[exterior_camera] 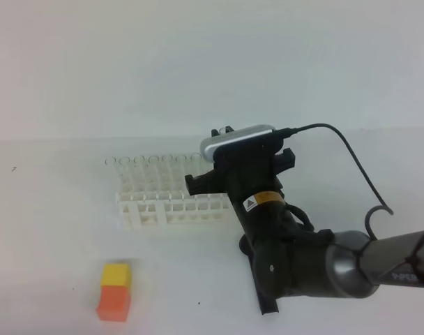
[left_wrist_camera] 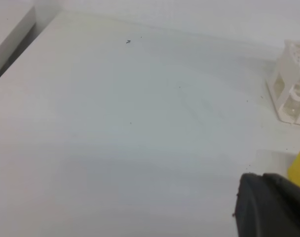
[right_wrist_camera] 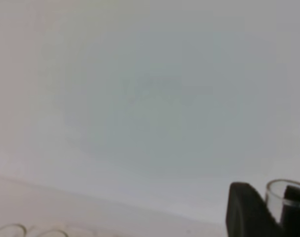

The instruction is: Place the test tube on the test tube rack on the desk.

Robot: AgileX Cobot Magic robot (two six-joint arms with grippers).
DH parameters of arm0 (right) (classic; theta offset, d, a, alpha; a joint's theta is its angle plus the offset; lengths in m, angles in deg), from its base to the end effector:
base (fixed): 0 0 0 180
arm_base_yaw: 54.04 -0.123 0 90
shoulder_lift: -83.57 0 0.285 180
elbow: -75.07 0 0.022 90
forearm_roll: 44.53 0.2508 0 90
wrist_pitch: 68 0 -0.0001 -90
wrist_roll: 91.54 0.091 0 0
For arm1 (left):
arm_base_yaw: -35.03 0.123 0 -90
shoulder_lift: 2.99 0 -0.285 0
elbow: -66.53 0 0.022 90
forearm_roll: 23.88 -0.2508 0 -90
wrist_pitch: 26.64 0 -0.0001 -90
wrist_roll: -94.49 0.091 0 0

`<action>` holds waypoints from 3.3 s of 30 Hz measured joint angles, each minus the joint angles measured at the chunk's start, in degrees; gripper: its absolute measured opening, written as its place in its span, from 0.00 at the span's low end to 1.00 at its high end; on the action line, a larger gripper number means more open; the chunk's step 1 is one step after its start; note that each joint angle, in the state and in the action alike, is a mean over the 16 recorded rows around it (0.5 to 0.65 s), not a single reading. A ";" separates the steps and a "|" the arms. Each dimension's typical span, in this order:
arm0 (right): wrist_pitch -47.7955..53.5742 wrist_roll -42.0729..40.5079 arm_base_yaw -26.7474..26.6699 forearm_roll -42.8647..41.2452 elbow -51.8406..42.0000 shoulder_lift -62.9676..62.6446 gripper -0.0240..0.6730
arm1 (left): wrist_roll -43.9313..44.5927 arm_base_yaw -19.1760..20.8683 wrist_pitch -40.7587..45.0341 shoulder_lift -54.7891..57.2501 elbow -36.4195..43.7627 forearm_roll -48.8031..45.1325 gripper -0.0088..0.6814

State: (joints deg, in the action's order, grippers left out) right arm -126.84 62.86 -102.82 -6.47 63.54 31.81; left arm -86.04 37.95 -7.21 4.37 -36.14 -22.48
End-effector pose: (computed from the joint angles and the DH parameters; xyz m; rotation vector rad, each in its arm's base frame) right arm 0.3210 0.2937 0.1731 -0.2536 1.5131 0.2056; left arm 0.0532 0.0020 0.1823 -0.0699 1.8158 0.0058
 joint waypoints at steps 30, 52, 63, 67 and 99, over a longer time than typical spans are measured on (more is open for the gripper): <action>-1.52 1.30 -0.07 1.68 0.39 4.29 0.22 | 0.00 0.00 0.11 0.07 0.00 0.00 0.01; 2.44 -2.62 -0.02 3.81 0.13 2.25 0.51 | 0.00 0.00 0.11 0.07 0.00 0.00 0.01; 2.87 -4.50 -0.07 4.32 -0.05 0.35 0.51 | 0.00 -0.06 -0.30 -0.42 0.77 0.02 0.01; 3.05 -4.36 -0.07 4.73 -0.05 0.87 0.51 | 0.00 -0.08 -0.42 -0.55 0.98 0.03 0.01; 2.06 0.87 -0.07 8.23 -0.05 2.97 0.52 | 0.00 0.00 0.11 0.07 0.00 0.00 0.01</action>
State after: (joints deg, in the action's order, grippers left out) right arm -124.78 63.73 -102.89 1.76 63.49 34.78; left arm -86.04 37.95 -7.10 4.44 -36.14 -22.48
